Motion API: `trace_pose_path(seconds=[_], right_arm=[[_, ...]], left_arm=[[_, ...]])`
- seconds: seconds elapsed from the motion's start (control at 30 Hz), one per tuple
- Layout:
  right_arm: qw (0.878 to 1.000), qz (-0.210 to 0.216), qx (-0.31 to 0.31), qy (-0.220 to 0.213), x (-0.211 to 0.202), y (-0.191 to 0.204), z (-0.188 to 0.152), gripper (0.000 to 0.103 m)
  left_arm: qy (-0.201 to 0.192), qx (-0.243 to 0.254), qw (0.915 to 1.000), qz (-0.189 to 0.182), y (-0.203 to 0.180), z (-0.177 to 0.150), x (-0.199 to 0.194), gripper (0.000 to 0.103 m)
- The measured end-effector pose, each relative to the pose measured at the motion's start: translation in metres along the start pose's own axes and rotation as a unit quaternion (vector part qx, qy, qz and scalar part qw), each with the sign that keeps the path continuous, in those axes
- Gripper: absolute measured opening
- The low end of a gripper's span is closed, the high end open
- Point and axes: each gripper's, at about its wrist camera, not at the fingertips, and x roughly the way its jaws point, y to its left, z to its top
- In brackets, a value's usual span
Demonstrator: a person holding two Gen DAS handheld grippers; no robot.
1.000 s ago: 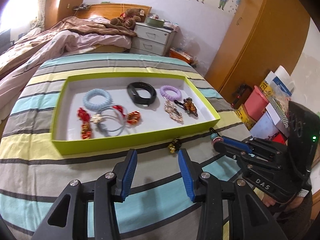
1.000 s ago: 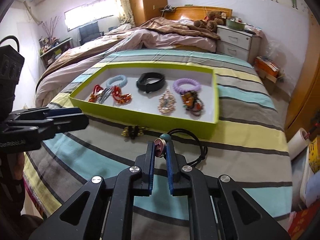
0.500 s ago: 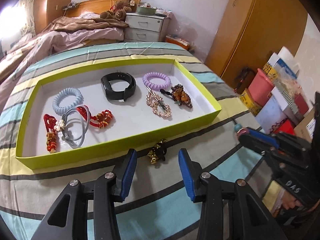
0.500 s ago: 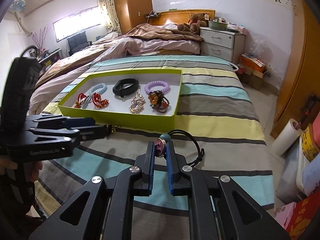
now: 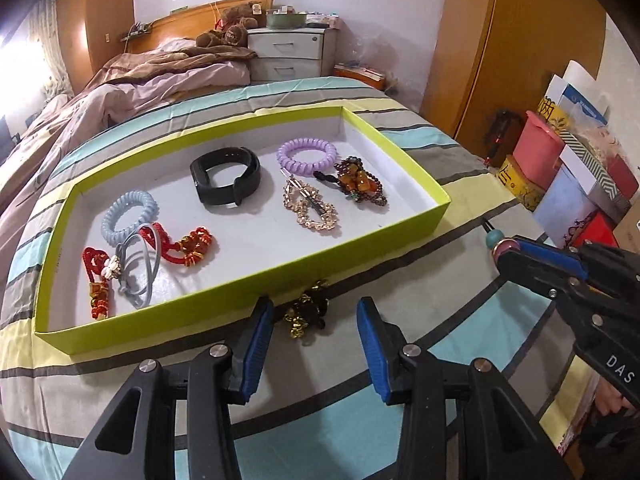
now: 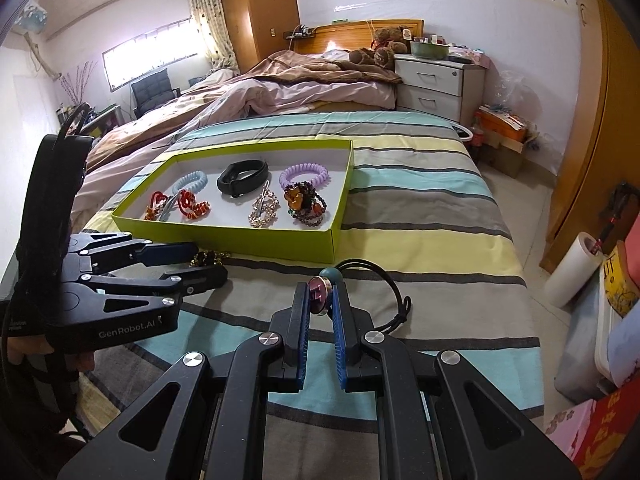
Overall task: Organize jewelry
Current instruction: 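Grasp the black hair tie with pink charm with right tool while left tool grasps gold clip, then carry the black hair tie and gold clip over the box with both tools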
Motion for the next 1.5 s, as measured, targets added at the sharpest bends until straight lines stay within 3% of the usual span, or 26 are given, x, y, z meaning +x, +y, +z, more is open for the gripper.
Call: trace_pose_path(seconds=[0.07,0.2,0.33,0.67,1.03,1.33,1.5], right_arm=[[1.000,-0.001,0.000,0.000,0.000,0.000,0.000,0.011],[1.000,-0.002,0.000,0.001,0.001,0.001,-0.001,0.011],[1.000,-0.003,-0.001,0.002,0.002,0.003,-0.001,0.011],[1.000,-0.005,0.000,0.002,0.000,0.006,-0.001,0.011],[1.000,-0.008,-0.008,-0.023,-0.015,0.016,0.016,0.011],[0.999,0.013,-0.032,-0.031,-0.005,0.042,0.045,0.011],[0.998,0.030,-0.051,-0.017,0.017,0.061,0.061,0.011]], left_arm=[[-0.001,0.004,1.0000,0.004,-0.001,-0.001,0.000,0.042],[-0.003,0.010,0.9999,0.003,-0.002,-0.001,-0.002,0.021],[-0.003,0.010,0.9999,-0.001,-0.002,-0.002,-0.004,0.017],[-0.015,0.007,0.9997,-0.018,0.001,-0.004,-0.014,0.016],[-0.064,-0.004,0.9975,-0.029,0.013,0.001,-0.056,0.015],[-0.088,-0.021,0.9959,-0.004,0.053,0.025,-0.075,0.015],[-0.084,-0.041,0.9956,-0.005,0.082,0.042,-0.067,0.016]])
